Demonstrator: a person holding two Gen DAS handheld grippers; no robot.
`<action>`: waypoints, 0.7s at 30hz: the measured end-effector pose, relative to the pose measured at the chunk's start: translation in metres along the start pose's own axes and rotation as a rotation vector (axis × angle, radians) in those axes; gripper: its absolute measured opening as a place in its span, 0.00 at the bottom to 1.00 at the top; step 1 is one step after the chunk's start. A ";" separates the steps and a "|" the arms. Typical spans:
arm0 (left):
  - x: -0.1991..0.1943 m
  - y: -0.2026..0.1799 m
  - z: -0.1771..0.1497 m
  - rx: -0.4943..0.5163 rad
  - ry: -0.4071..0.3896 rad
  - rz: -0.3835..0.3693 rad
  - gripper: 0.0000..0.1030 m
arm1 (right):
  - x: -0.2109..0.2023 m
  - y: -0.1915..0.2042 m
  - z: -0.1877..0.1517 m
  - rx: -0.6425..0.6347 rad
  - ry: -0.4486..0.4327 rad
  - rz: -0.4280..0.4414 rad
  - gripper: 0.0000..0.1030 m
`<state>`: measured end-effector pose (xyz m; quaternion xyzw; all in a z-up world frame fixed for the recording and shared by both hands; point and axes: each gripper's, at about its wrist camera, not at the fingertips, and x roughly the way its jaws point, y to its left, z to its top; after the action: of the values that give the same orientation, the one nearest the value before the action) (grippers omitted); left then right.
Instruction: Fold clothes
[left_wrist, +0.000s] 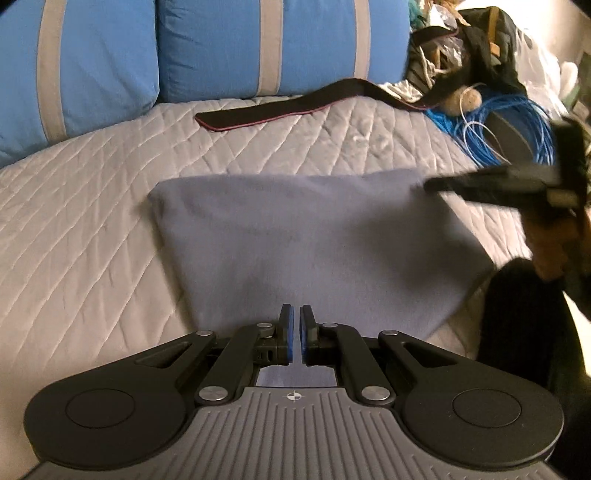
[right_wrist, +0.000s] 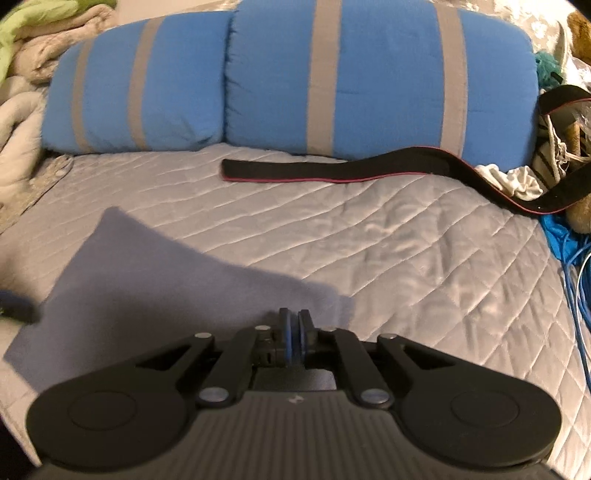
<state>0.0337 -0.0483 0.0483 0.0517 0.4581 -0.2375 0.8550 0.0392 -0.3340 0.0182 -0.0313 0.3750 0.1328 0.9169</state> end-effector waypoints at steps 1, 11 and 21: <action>0.005 -0.002 0.003 0.004 0.005 -0.002 0.04 | -0.002 0.003 -0.002 0.001 0.014 0.002 0.21; 0.034 -0.008 0.000 0.010 0.069 0.048 0.04 | 0.005 0.019 -0.016 -0.023 0.102 -0.045 0.20; 0.032 -0.008 0.000 0.007 0.069 0.046 0.05 | 0.006 0.017 -0.016 -0.016 0.099 -0.038 0.21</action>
<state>0.0451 -0.0668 0.0238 0.0736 0.4849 -0.2176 0.8439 0.0275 -0.3187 0.0030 -0.0524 0.4184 0.1164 0.8993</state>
